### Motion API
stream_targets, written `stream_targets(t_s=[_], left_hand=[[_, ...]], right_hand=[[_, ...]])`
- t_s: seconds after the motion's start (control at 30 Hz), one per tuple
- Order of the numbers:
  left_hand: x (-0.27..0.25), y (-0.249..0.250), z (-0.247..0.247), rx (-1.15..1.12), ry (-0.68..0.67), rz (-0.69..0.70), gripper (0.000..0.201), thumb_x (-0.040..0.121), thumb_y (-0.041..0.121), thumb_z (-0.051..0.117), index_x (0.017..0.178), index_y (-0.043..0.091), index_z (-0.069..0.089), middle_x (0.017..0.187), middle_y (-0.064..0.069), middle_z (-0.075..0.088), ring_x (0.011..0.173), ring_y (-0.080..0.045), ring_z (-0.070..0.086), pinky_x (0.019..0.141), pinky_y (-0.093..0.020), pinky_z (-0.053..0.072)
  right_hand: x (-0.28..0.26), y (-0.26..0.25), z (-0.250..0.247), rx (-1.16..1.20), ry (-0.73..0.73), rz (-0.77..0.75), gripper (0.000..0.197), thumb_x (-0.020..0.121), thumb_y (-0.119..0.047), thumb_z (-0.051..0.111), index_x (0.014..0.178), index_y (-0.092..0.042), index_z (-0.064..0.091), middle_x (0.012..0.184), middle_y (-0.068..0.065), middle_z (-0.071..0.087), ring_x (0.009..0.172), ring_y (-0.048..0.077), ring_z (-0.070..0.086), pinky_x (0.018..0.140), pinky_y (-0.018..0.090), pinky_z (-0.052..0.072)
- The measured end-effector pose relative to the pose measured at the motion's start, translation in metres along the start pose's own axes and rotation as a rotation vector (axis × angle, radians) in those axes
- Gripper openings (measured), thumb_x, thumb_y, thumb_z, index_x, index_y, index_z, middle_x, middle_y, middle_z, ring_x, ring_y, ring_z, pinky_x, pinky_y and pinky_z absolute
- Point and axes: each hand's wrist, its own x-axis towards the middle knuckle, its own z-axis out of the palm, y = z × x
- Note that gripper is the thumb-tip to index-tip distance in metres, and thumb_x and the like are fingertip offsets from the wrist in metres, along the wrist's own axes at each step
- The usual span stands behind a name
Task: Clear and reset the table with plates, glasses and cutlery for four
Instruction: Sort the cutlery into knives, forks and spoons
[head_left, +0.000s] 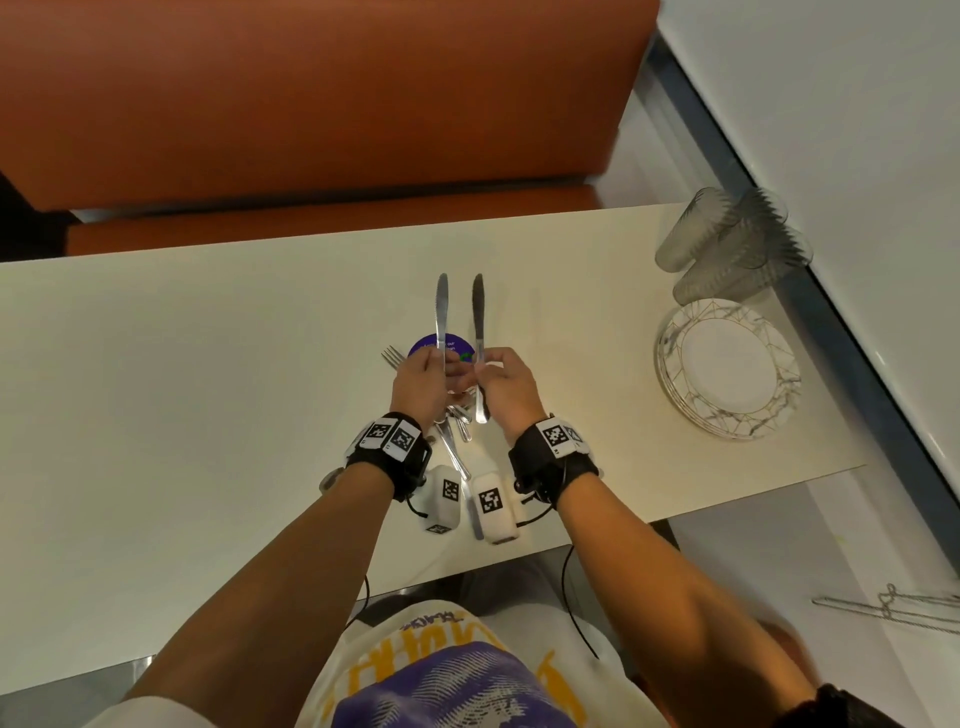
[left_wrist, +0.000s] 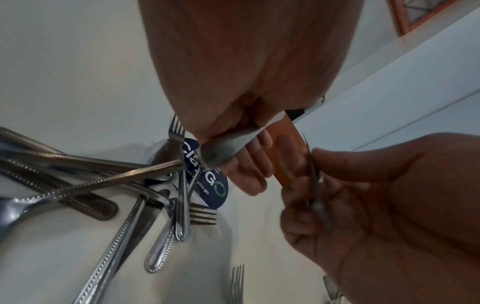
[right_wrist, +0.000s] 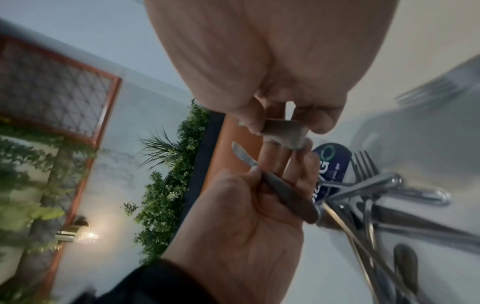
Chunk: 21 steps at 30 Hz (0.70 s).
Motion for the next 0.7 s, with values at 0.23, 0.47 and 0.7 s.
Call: stream_targets(t_s=[0.23,0.47,0.7], left_hand=[[-0.006,0.002,0.003,0.011,-0.031,-0.032,0.028,0.105,0.021,0.046,0.108,0.009,0.071,0.103,-0.016,0.076,0.098,-0.034,0.074,0.09,-0.048,0.06],[-0.013,0.004,0.004,-0.213,-0.125,-0.166,0.024,0.109,0.025,0.048,0.108,0.009,0.065,0.11,-0.026,0.071,0.094,-0.039,0.07,0.064,-0.038,0.056],[-0.02,0.004,0.001,0.04,-0.12,-0.008,0.027,0.108,0.023,0.049,0.11,0.007,0.071,0.101,-0.02,0.074,0.082,-0.03,0.072,0.076,-0.045,0.062]], right_hand=[[-0.003,0.012,0.01,-0.15,0.002,-0.055,0.01,0.086,-0.021,0.074,0.095,-0.025,0.072,0.086,0.001,0.075,0.083,0.023,0.073,0.085,0.049,0.06],[-0.003,0.014,0.005,-0.195,0.029,-0.037,0.022,0.079,-0.02,0.085,0.094,-0.013,0.07,0.075,0.004,0.076,0.064,0.023,0.074,0.073,0.044,0.063],[0.004,0.017,-0.003,-0.427,0.009,-0.182,0.021,0.075,-0.025,0.086,0.085,-0.021,0.068,0.069,0.0,0.073,0.064,0.02,0.072,0.074,0.045,0.061]])
